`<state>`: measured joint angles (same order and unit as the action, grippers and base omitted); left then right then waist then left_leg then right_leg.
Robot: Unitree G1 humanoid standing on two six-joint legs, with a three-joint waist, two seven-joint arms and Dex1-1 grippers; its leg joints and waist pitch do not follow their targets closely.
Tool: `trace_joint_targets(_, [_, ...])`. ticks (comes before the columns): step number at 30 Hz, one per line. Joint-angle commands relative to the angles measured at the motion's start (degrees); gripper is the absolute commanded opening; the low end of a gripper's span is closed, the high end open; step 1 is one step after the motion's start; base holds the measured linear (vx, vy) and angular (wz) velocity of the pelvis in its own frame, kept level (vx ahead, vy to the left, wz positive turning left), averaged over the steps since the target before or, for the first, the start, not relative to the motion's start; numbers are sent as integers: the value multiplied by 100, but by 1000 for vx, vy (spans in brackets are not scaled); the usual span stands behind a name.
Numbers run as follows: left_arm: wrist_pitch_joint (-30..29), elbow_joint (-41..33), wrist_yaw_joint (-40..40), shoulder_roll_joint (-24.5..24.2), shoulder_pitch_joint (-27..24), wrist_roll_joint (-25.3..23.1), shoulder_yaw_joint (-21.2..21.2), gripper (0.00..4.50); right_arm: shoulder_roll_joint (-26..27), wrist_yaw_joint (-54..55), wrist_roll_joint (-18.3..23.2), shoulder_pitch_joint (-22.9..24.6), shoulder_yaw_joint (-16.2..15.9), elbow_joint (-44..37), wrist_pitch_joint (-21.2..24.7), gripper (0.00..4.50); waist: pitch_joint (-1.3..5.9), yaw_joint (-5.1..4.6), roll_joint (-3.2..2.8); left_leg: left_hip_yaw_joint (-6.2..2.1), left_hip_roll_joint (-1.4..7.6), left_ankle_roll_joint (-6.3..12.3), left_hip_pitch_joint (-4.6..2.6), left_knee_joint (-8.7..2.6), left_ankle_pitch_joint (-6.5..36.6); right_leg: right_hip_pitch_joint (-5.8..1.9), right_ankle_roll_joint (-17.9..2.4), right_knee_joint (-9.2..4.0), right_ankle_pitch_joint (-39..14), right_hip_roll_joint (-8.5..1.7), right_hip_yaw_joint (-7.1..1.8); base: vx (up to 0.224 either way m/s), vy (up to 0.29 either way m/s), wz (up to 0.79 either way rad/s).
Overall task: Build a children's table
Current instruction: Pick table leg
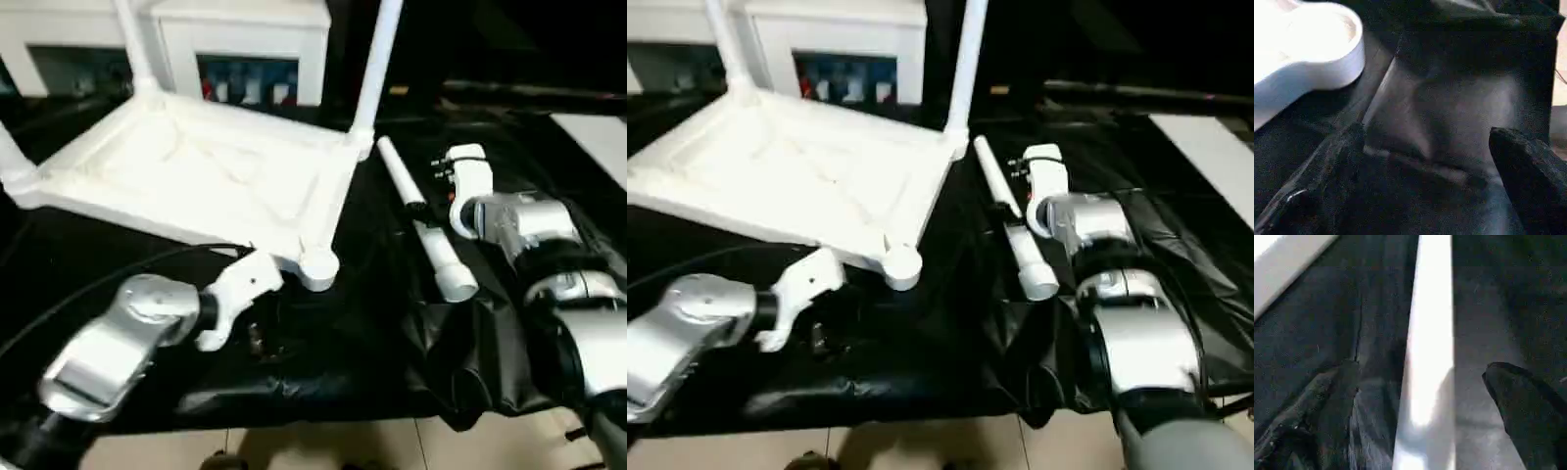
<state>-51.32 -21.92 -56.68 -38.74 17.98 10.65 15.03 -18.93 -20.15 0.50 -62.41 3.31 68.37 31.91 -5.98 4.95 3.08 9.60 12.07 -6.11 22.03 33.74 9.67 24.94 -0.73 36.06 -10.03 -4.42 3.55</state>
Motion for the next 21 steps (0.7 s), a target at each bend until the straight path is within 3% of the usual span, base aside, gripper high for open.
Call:
trace_joint_targets(1, [-115,-210,-48,-56,-3,106,-94,450,-59,-102,-87,-100,-74,194,50,443,321,-35,-66,37,0,-48,-22,-378,848,-335,-1182,-319,-638,-211,-226,0,0,0])
trace_joint_targets(3, [-110,-279,-37,-107,19,161,-152,450,-61,-246,-191,-161,-181,372,72,443,305,-35,-66,44,-2,24,-6,-359,641,-335,-1275,-288,-350,-203,-225,0,0,0])
trace_joint_targets(4, [-151,-387,-79,-150,50,260,-228,450,-71,-329,-246,-187,-210,485,129,443,236,-32,-69,56,-1,109,6,-362,543,-323,-1355,-290,-205,-205,-232,0,0,0])
trace_joint_targets(7, [-296,-576,-170,-262,107,425,-308,450,-102,-442,-244,-213,-151,655,227,443,228,-30,-52,68,2,237,10,-326,160,-334,-1551,-228,292,-193,-231,0,0,0])
trace_joint_targets(9, [-312,-603,-184,-293,113,446,-313,450,-110,-461,-232,-221,-128,688,250,443,170,-30,-52,78,7,274,15,-335,275,-323,-1592,-254,140,-207,-235,0,0,0])
trace_joint_targets(10, [-312,-605,-188,-320,123,453,-324,450,-122,-522,-247,-229,-144,715,275,417,149,-34,-44,75,15,242,15,-348,420,-328,-1573,-271,-105,-223,-235,0,0,0])
trace_joint_targets(12, [-333,-613,-170,-362,142,489,-349,450,-157,-572,-295,-248,-191,780,273,409,123,-34,-51,74,25,178,4,-359,562,-318,-1516,-299,-388,-238,-242,0,0,0])
trace_joint_targets(16, [-393,-657,-143,-446,179,586,-403,450,-173,-677,-316,-267,-176,868,334,366,139,-27,-40,73,35,63,-10,-366,603,-323,-1461,-301,-517,-249,-246,0,0,0])
trace_joint_targets(21, [-353,-608,-115,-509,234,628,-404,450,-213,-708,-207,-272,-8,901,387,317,202,-6,-40,75,31,50,-13,-349,481,-351,-1495,-270,-329,-246,-244,0,0,0])
